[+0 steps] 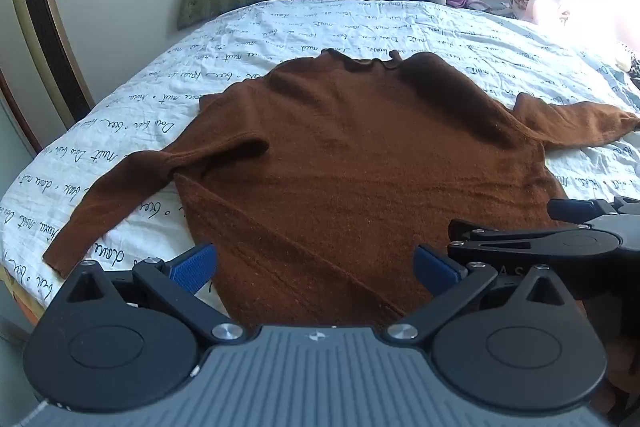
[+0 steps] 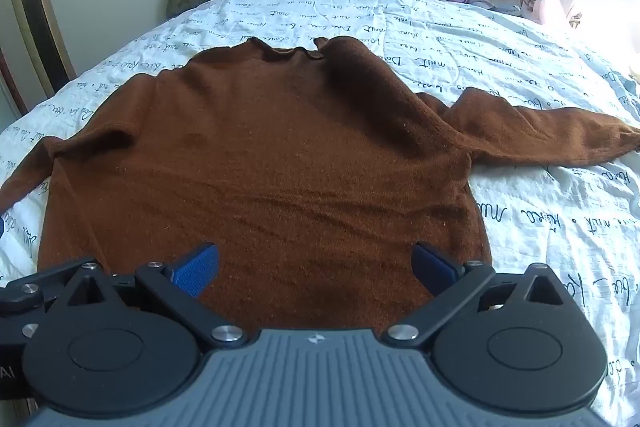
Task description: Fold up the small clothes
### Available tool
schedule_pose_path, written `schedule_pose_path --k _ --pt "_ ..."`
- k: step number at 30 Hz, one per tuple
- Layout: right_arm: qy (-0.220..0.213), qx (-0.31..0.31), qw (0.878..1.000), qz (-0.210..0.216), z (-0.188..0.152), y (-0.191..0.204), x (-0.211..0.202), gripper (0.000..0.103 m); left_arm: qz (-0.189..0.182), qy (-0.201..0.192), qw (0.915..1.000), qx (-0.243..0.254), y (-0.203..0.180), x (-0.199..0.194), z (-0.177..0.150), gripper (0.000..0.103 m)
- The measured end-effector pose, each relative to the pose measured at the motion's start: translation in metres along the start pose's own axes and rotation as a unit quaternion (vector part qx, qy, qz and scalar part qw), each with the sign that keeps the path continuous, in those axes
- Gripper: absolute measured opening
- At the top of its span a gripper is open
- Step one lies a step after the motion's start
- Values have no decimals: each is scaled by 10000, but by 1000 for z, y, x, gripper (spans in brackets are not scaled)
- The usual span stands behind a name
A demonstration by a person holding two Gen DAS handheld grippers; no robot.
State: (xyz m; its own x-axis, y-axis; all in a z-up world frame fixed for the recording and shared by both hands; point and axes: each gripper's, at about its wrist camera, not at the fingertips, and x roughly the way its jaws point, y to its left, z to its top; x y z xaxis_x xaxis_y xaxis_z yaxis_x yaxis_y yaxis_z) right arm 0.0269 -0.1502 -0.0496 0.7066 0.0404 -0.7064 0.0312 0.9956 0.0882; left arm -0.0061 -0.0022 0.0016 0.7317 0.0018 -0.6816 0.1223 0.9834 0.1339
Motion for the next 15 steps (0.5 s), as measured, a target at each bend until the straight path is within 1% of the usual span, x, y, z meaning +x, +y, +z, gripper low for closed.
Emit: schedule_pose_path --k 2,7,8,14,15 --pt "-2 -16 10000 -13 0 0 0 103 -37 186 9998 0 2 7 2 103" --pt "0 -19 10000 -20 -1 1 0 103 -19 194 9998 16 -4 7 4 103" --pt "1 -20 10000 -19 -1 1 0 103 -67 178 9998 -36 3 7 1 103" --pt "44 14 10000 -7 -2 5 -4 103 -75 201 9998 -41 2 8 0 103" --pt "55 25 10000 23 -1 -1 1 103 -73 209 9997 -39 2 8 0 103"
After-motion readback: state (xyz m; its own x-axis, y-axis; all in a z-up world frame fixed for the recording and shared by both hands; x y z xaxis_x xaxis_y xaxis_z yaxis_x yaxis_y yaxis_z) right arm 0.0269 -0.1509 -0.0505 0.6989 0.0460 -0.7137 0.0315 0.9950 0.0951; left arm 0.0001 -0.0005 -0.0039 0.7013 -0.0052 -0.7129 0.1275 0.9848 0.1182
